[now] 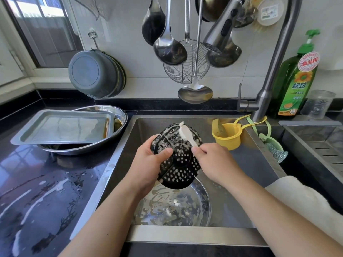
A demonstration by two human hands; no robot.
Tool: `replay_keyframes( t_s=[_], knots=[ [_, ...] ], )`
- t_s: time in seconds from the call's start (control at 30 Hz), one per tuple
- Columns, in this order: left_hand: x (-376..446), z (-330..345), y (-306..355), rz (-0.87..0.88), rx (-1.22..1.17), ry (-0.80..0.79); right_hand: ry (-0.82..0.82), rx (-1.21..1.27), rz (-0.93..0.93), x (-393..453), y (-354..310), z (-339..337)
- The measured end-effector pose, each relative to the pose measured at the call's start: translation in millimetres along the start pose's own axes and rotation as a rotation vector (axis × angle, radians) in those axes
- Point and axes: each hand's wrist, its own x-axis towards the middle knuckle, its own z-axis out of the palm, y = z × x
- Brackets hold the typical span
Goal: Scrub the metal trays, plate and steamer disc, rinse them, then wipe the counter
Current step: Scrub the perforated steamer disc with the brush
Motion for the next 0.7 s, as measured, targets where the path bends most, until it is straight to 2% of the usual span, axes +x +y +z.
replay_keyframes(
  t_s=[0.13,0.33,0.43,0.5,0.63,0.7],
  knots=[
    [0,-1,-1,0.003,0.012,-0.016,-0.127,-0.036,-0.089,-10,-11,10],
    [-3,6,-2,-0.024,0.102,-0.084,0.024,-0.014,-0.05,-5,-6,1],
    [-3,5,-3,-0.013,0.078,-0.093,-0.134,-0.038,-0.132,-13,-14,8],
    [-2,1,-4,-0.01,0.075,-0.087,-0.173,-0.074,-0.155,-15,-17,11],
    [-2,2,-3,-0.033,0.098,-0.116,-0.009,-0.088,-0.118,-10,-13,3],
    [-2,5,-3,-0.027,0.102,-0.128,-0.017,-0.073,-0.117,-10,-12,3]
  ],
)
